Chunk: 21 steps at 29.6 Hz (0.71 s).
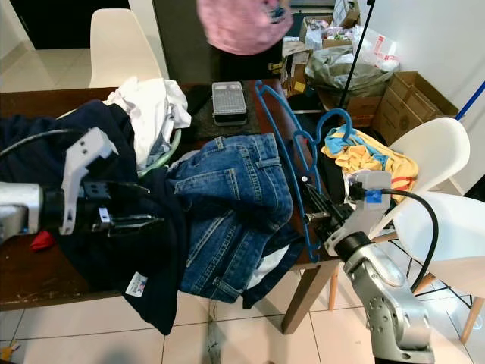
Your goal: Hang hanger
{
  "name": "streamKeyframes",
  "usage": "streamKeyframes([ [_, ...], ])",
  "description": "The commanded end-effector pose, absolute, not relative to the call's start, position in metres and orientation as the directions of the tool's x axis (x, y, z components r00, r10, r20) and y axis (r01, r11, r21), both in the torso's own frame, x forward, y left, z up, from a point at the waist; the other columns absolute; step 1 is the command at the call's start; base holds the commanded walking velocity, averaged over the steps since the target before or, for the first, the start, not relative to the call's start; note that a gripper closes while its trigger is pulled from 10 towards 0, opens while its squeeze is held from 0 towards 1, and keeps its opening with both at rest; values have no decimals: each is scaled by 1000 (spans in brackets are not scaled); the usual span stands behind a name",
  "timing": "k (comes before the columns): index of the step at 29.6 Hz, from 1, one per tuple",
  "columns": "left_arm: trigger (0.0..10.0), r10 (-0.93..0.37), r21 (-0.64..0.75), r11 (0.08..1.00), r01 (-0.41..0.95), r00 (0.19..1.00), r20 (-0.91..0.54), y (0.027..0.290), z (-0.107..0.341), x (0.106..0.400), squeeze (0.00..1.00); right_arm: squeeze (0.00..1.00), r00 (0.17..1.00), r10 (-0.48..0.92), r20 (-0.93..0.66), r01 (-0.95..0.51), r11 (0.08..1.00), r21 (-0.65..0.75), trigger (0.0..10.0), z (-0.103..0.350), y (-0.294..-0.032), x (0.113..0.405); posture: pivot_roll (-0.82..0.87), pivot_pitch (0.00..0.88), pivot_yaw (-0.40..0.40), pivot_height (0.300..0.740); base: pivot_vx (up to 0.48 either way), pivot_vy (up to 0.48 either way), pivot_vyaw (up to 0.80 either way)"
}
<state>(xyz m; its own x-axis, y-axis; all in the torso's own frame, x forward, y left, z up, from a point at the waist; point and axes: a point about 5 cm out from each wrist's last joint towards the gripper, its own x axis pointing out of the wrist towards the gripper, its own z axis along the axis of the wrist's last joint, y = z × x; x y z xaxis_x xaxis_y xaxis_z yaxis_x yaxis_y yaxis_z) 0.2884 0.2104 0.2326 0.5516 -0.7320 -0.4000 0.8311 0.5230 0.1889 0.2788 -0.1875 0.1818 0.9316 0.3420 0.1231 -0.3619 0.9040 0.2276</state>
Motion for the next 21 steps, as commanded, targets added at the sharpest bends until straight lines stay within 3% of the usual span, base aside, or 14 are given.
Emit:
streamKeyframes([
  [1,10000,-710,209,512,833,547,-443,214,229,286,0,0,934,335,122,-355,907,227,10000,181,-189,277,41,141,-8,740,0,0,0],
  [10,10000,-617,324,501,803,594,-516,221,219,290,0,0,935,332,125,-353,907,228,10000,181,-189,277,43,143,-9,740,0,0,0],
  [16,10000,-613,393,493,776,631,-476,220,224,294,0,0,934,334,125,-355,907,227,10000,181,-188,278,44,142,-10,740,0,0,0],
  [17,6824,-616,408,487,772,635,-466,219,225,295,0,0,934,335,124,-355,908,222,10000,180,-188,278,42,141,-9,740,0,0,0],
  [18,6824,-619,415,482,771,635,-462,219,225,295,0,0,934,336,123,-355,909,220,10000,180,-187,278,42,141,-9,740,0,0,0],
  [19,0,-621,417,479,773,634,-462,219,225,295,0,0,934,336,122,-355,909,218,10000,180,-187,278,42,139,-9,740,0,0,0],
  [21,0,-621,419,476,773,633,-462,219,225,295,0,0,934,336,121,-355,909,217,10000,180,-187,278,42,139,-9,740,0,0,0],
])
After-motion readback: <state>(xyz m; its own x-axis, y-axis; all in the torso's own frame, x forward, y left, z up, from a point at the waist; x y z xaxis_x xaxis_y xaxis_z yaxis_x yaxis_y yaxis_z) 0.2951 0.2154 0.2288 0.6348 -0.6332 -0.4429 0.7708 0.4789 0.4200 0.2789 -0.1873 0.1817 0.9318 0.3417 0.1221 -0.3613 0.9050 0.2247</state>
